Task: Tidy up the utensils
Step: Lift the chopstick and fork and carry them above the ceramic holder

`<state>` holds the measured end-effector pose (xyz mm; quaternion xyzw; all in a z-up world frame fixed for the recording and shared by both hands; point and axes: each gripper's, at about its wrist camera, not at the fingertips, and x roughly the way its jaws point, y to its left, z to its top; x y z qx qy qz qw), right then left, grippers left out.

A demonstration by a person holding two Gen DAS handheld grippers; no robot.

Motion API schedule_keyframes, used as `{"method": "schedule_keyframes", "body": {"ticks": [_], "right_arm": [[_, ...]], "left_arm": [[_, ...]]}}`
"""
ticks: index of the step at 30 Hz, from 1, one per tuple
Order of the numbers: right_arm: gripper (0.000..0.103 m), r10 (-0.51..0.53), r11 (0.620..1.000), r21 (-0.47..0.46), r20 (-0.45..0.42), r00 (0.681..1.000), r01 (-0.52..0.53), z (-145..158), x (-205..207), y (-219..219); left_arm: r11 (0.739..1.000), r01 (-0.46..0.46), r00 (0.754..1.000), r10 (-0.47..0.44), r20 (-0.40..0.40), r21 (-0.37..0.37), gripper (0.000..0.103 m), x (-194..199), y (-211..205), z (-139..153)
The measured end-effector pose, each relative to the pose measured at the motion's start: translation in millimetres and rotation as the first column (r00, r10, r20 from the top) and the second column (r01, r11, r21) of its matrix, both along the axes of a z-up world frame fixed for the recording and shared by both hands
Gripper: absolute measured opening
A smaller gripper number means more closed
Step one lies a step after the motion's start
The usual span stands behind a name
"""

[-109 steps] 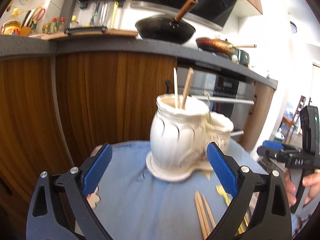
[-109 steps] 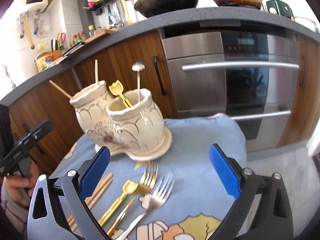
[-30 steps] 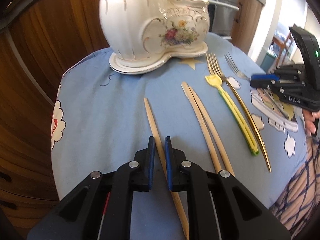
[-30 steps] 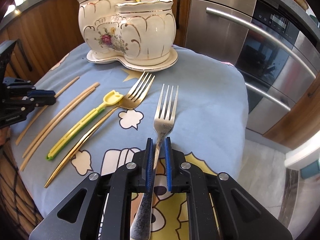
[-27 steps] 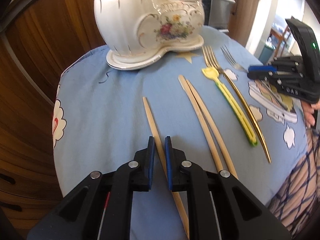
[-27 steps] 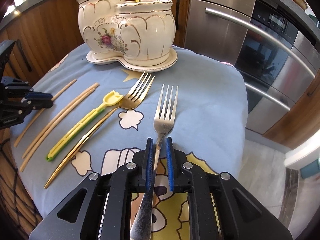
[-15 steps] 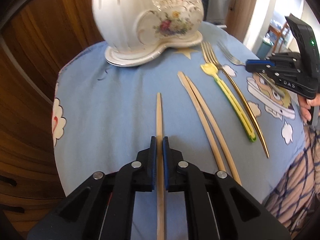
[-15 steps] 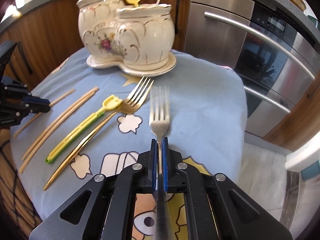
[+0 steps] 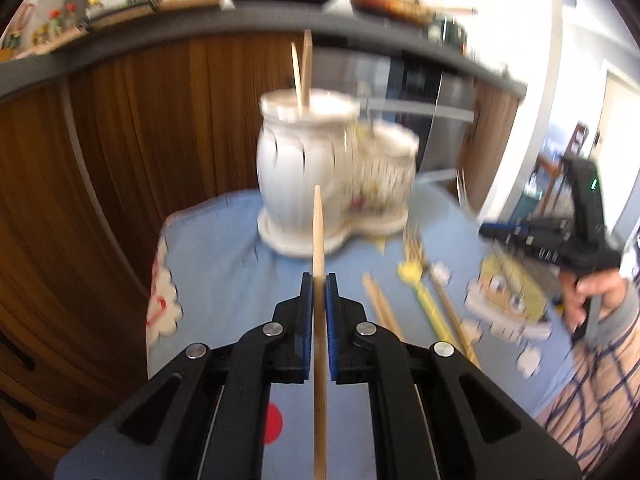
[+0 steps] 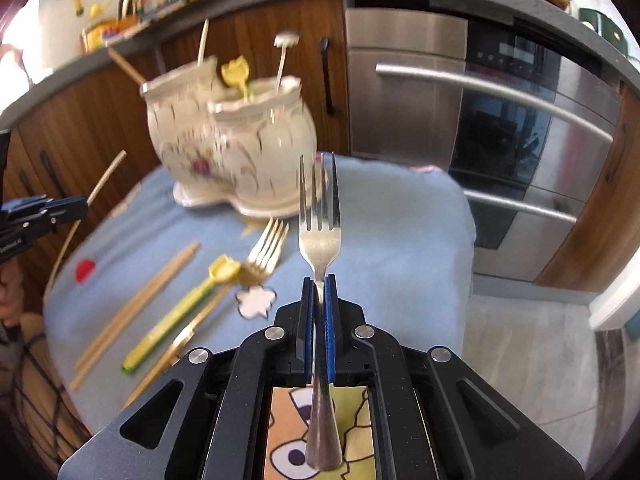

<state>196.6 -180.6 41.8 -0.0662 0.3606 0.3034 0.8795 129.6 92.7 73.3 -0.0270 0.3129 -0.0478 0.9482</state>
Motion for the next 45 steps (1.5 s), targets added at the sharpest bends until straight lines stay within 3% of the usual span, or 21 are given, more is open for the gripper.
{"method": "schedule_keyframes", "body": {"ticks": [5, 11, 15, 21, 32, 39, 45], "right_arm": [[0.006, 0.001, 0.998, 0.067, 0.028, 1.0, -0.003, 10, -2, -4], [0.006, -0.012, 0.994, 0.112, 0.066, 0.998, 0.005, 22, -5, -5], [0.006, -0.01, 0.993, 0.115, 0.086, 0.996, 0.0, 27, -6, -3], [0.006, 0.002, 0.992, 0.128, 0.133, 0.991, -0.019, 44, -7, 6], [0.006, 0.031, 0.98, 0.182, 0.239, 0.971, -0.076, 106, 11, 36], [0.006, 0.059, 0.973, 0.198, 0.276, 0.959, -0.117, 127, 28, 60], [0.006, 0.061, 0.964, 0.23, 0.288, 0.956, -0.131, 134, 39, 71]], "left_arm": [[0.999, -0.034, 0.986, 0.037, 0.166, -0.023, 0.006, -10, 4, 23], [0.991, -0.053, 0.95, 0.088, 0.3, -0.122, 0.006, -14, 17, 44], [0.988, -0.069, 0.934, 0.114, 0.34, -0.142, 0.006, -11, 23, 50], [0.97, -0.082, 0.901, 0.17, 0.399, -0.228, 0.006, 2, 43, 64], [0.956, -0.061, 0.827, 0.208, 0.522, -0.285, 0.006, 46, 60, 94], [0.959, -0.051, 0.818, 0.2, 0.539, -0.278, 0.006, 76, 56, 93], [0.96, -0.036, 0.793, 0.196, 0.576, -0.277, 0.006, 97, 58, 103]]}}
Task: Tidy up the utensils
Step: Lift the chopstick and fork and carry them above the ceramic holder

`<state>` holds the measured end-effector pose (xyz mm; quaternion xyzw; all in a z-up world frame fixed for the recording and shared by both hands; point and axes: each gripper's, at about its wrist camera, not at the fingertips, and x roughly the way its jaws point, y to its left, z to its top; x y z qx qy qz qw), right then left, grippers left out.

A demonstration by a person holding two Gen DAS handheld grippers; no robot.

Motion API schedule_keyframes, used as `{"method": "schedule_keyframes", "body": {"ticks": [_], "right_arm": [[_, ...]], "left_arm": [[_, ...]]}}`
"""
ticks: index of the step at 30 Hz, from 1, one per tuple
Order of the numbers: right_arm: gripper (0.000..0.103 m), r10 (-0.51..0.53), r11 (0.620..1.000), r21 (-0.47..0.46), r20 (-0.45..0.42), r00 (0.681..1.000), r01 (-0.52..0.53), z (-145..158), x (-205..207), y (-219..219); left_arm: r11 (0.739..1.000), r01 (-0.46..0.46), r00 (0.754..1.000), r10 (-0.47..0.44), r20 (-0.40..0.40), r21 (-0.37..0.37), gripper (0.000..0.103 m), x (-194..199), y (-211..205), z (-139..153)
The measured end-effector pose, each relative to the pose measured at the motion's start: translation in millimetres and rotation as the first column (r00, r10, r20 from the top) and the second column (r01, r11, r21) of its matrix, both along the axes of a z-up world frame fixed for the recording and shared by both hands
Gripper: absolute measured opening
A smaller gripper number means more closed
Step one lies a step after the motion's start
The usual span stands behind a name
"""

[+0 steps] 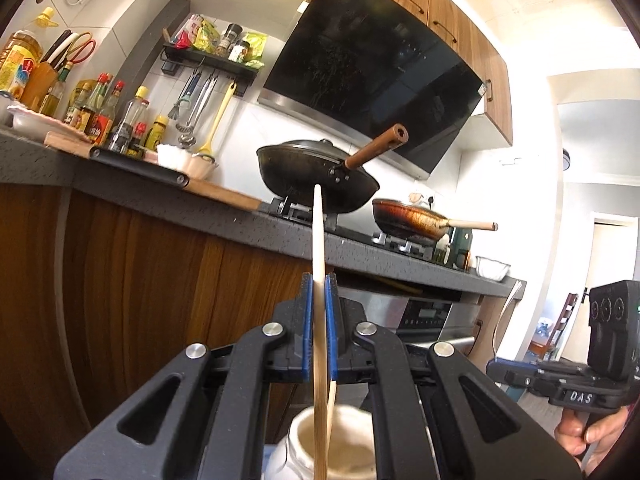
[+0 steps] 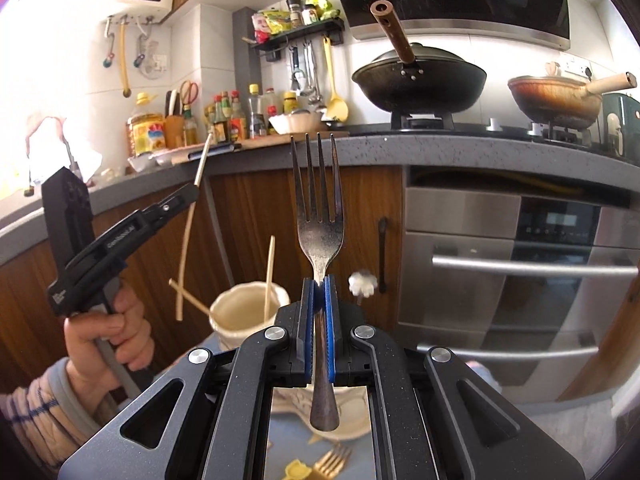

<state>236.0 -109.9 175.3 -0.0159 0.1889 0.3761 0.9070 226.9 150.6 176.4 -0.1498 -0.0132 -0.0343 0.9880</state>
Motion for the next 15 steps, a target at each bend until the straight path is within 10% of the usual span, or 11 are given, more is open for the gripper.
{"method": "schedule_keyframes", "body": {"ticks": [15], "right_arm": [[0.006, -0.011, 0.999, 0.054, -0.005, 1.0, 0.011, 1, 21, 16]], "left_arm": [[0.997, 0.029, 0.999, -0.027, 0.038, -0.072, 0.006, 39, 7, -16]]}}
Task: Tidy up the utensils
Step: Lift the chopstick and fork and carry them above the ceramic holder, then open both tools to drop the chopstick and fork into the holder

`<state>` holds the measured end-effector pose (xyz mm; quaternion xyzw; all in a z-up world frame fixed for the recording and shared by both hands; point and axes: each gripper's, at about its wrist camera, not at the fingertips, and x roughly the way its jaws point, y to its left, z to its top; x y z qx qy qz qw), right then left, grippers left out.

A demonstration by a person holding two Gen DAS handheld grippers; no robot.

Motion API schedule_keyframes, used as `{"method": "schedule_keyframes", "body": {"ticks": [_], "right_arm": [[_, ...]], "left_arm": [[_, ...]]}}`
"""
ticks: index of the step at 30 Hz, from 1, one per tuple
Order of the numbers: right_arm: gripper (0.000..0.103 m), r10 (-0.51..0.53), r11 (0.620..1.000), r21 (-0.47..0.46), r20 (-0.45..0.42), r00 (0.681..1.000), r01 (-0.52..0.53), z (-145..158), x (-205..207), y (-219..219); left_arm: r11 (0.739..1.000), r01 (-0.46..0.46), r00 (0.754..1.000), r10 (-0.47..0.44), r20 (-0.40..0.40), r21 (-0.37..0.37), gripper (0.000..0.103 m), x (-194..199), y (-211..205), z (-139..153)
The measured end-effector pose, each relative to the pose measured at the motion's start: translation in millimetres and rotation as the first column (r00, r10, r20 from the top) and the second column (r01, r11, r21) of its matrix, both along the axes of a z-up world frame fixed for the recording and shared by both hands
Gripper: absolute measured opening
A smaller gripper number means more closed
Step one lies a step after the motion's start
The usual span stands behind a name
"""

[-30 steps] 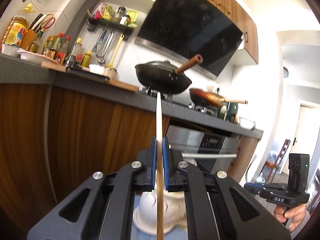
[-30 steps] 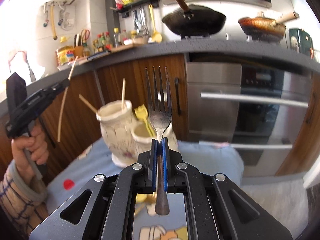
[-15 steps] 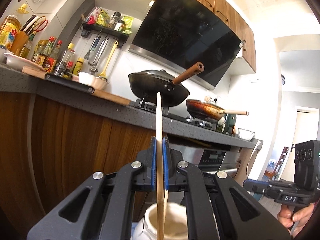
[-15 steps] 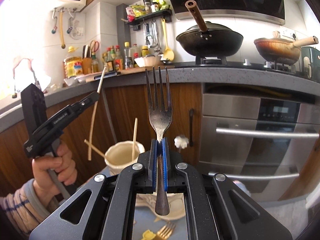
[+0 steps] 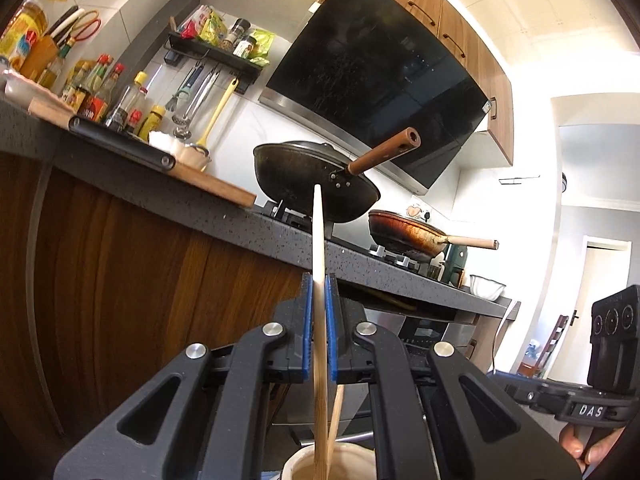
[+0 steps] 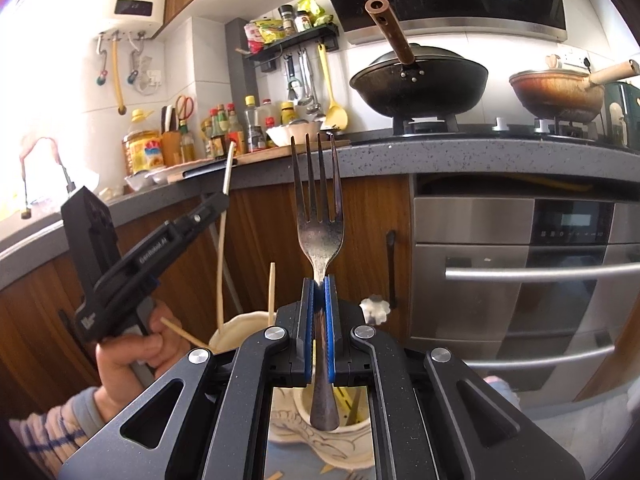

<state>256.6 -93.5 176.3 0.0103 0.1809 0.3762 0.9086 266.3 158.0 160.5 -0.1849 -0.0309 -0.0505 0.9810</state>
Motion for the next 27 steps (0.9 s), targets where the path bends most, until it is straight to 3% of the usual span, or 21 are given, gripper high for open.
{"method": "schedule_keyframes", "body": {"ticks": [8, 27], "right_arm": [[0.006, -0.022, 1.0, -0.016, -0.009, 1.0, 0.022, -15, 9, 9], [0.006, -0.026, 0.991, -0.134, -0.097, 0.995, 0.013, -66, 13, 25]], "left_arm": [[0.998, 0.048, 0.998, -0.05, -0.042, -0.045, 0.006, 7, 7, -19], [0.993, 0.114, 0.98, -0.109, -0.165, 0.021, 0.006, -8, -6, -41]]}}
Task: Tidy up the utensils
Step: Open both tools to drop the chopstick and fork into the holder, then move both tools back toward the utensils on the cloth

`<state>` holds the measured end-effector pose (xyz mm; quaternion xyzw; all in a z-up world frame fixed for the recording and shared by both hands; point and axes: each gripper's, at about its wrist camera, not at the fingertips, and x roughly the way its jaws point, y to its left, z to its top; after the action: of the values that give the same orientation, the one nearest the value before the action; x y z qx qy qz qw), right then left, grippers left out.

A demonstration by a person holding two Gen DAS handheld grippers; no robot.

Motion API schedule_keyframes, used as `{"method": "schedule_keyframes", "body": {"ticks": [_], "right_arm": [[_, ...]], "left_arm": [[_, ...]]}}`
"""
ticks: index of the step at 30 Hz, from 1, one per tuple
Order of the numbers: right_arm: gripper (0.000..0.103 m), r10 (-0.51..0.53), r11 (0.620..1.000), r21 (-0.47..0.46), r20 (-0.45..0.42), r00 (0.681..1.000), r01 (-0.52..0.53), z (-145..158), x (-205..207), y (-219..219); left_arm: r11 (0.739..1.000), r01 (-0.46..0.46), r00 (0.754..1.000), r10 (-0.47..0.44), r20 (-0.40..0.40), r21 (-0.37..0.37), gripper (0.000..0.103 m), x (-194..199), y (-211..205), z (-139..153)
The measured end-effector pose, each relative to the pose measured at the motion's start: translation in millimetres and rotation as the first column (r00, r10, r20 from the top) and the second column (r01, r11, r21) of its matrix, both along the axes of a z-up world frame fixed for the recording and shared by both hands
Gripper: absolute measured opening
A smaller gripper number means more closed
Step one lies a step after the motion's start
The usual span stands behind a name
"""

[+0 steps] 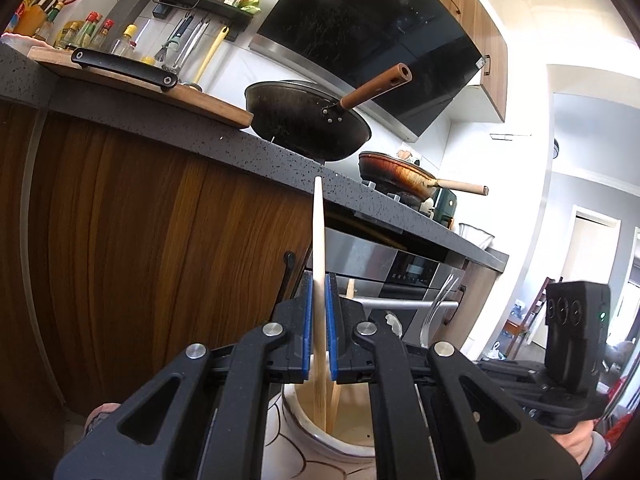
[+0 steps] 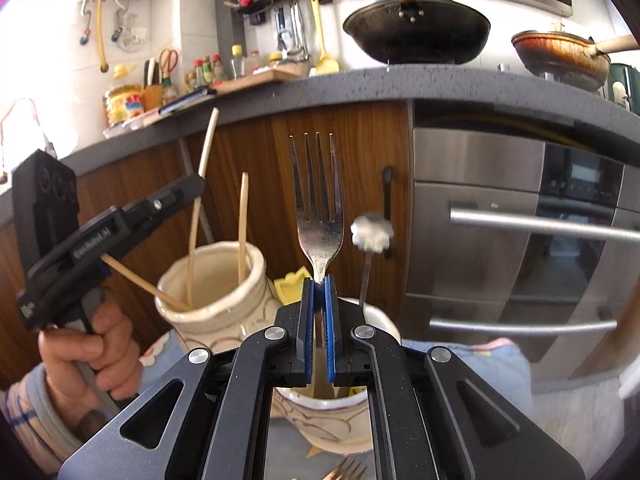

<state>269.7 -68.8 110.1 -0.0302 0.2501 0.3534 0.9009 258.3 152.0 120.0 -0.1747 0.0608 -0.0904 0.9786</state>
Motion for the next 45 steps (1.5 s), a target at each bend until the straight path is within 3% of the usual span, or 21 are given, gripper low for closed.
{"method": "schedule_keyframes", "body": {"ticks": [18, 23, 25, 34, 45], "right_arm": [[0.006, -0.019, 1.0, -0.018, -0.065, 0.998, 0.018, -18, 12, 1], [0.008, -0.022, 1.0, -0.017, -0.073, 0.997, 0.021, -20, 14, 0], [0.011, -0.021, 1.0, -0.016, -0.071, 0.997, 0.02, -19, 14, 0], [0.028, -0.024, 1.0, 0.007, -0.042, 0.999, 0.025, -13, 5, -10], [0.057, -0.067, 0.998, 0.006, -0.032, 0.997, 0.067, -17, -18, -43]], "left_arm": [[1.0, 0.006, 0.999, -0.007, -0.037, -0.023, 0.009, 5, 4, 0], [0.999, -0.029, 0.999, 0.029, -0.018, -0.037, 0.038, -1, 8, 4], [0.998, -0.054, 0.999, 0.054, -0.001, -0.038, 0.058, -5, 10, 7], [0.995, -0.08, 0.996, 0.081, 0.025, -0.054, 0.062, -24, 21, 13], [0.988, -0.156, 0.987, 0.156, 0.041, -0.002, 0.075, -68, 34, 16]]}}
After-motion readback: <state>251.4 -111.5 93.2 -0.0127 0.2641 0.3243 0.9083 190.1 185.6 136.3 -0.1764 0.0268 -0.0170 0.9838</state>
